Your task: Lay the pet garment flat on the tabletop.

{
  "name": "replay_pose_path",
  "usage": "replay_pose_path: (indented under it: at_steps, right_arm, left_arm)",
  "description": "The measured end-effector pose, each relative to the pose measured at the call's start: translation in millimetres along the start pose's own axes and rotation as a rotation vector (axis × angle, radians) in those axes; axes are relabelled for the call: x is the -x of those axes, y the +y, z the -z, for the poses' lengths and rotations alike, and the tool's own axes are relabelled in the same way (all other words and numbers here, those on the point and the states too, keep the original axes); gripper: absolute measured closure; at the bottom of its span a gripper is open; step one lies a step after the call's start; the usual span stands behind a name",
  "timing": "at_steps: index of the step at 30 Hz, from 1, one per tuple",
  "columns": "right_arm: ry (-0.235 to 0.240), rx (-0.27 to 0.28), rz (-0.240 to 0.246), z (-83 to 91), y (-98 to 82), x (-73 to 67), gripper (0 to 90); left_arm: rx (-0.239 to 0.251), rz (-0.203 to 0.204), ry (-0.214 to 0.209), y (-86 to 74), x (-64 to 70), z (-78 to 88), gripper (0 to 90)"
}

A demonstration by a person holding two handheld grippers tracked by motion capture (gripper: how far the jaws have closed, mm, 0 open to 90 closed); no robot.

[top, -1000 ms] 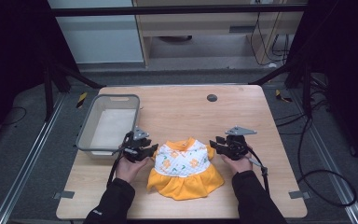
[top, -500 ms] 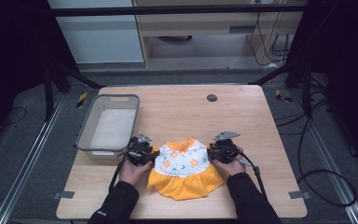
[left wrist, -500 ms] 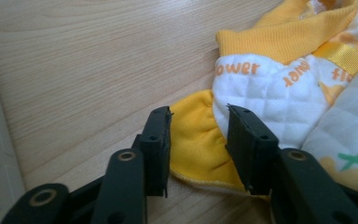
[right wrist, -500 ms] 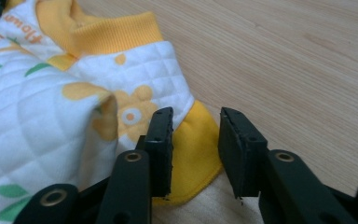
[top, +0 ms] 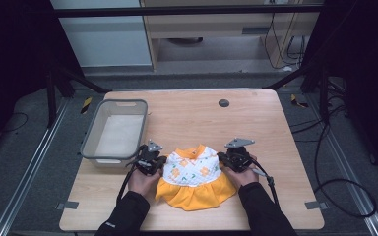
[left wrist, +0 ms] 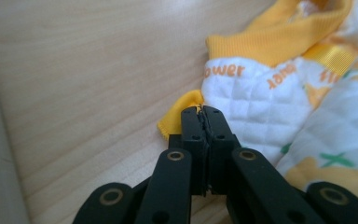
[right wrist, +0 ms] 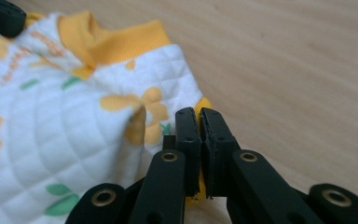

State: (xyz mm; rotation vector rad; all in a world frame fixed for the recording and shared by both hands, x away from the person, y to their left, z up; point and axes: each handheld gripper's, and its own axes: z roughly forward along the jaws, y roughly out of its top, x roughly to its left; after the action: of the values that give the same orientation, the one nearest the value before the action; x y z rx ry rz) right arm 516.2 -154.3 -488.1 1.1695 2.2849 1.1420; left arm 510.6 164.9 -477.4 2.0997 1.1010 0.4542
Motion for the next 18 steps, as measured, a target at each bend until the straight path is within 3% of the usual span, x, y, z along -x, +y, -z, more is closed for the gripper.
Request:
replay_pose_path:
  at_steps: [6,9,12,14,16,18]
  right_arm:
    - [-0.004,0.151,0.013,21.8,30.2,-0.5,86.8]
    - [-0.038,0.224,0.032,27.8,48.6,0.1,86.5]
    - [-0.121,0.298,0.037,31.8,65.8,3.4,86.2]
    - [-0.203,0.329,0.03,31.4,74.3,7.3,84.6]
    - [-0.265,0.316,0.014,28.0,80.8,12.8,76.1]
    - [-0.289,0.286,0.002,26.8,84.0,17.7,70.1]
  left_arm:
    - [0.123,-0.03,0.021,41.4,-4.6,29.4,88.3]
    - [0.19,-0.044,0.05,65.2,-4.1,38.4,88.3]
    - [0.259,-0.035,0.066,85.9,-5.7,40.8,88.1]
    - [0.29,0.002,0.081,97.6,-10.2,37.1,85.7]
    - [0.305,0.061,0.097,106.2,-16.2,32.6,66.6]
    - [0.297,0.106,0.089,109.4,-21.7,35.2,54.4]
